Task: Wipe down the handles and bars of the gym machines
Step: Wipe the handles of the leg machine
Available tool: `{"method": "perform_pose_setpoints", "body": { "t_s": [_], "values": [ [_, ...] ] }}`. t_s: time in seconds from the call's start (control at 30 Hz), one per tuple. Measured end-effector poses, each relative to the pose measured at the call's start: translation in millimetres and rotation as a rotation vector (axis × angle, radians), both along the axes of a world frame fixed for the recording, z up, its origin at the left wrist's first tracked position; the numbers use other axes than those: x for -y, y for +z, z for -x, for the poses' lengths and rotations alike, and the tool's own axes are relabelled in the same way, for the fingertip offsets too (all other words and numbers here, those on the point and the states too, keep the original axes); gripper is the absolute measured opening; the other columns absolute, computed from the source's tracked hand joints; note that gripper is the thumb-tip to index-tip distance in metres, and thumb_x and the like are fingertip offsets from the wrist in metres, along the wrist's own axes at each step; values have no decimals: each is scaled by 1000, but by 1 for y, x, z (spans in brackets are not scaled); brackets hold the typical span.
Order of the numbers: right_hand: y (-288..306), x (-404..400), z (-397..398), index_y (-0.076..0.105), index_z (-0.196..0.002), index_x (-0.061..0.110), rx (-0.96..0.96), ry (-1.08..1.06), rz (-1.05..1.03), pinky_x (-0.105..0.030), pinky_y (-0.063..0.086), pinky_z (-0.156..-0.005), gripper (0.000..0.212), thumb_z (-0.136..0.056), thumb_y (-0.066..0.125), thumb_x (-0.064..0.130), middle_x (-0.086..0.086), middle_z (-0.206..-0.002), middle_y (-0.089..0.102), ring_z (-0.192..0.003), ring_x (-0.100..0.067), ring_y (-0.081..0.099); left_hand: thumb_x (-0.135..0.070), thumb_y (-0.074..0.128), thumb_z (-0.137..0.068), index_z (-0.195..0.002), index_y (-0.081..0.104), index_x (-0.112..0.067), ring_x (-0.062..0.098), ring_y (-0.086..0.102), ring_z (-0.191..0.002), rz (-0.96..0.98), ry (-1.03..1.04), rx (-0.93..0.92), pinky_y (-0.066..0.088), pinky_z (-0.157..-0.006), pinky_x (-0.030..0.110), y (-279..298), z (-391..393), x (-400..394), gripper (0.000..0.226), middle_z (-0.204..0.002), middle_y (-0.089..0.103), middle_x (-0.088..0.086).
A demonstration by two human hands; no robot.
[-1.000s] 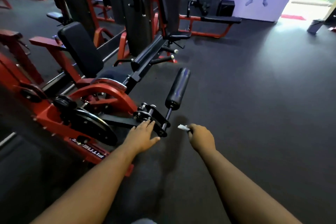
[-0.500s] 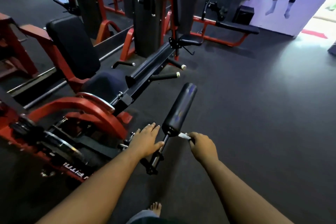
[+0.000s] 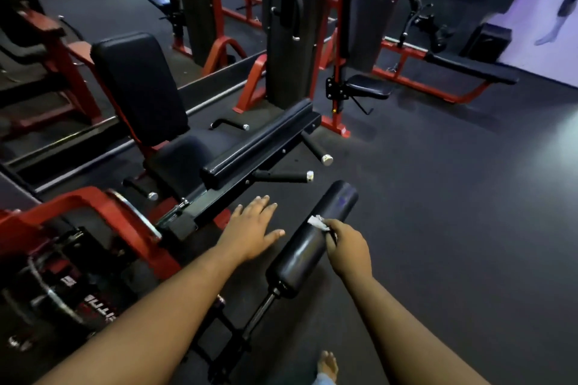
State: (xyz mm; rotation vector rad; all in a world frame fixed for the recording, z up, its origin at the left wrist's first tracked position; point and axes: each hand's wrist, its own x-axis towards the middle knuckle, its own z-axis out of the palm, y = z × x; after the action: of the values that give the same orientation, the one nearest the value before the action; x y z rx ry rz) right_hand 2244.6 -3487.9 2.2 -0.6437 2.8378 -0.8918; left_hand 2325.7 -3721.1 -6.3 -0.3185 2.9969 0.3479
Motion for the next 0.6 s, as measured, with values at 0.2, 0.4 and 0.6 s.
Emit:
{"method": "perform_pose_setpoints", "body": {
  "t_s": [0.2,0.4,0.6],
  "values": [
    [0,6,116,68,-122,33,30,79,155,-23,41,-61,29,-98,57,21,17,-94,69,-75,-5,61,-69,38,-100,-163,25,-24,19,9,-159,22,209,-27,14,-126,49,5,68,0,79,-172,14,2],
    [5,38,203,66,-120,24,13,137,347,-30,50,-77,21,-103,54,26,5,-104,73,-93,-14,66,-71,38,-97,-162,27,-24,21,13,-158,54,337,-49,17,-126,53,10,111,11,81,-171,17,3],
    [4,92,275,58,-107,26,-19,179,309,-30,41,-62,5,-103,55,26,7,-84,65,-73,-14,60,-70,35,-99,-164,19,-24,21,5,-159,72,417,-26,10,-127,55,7,160,62,82,-173,9,4]
  ]
}}
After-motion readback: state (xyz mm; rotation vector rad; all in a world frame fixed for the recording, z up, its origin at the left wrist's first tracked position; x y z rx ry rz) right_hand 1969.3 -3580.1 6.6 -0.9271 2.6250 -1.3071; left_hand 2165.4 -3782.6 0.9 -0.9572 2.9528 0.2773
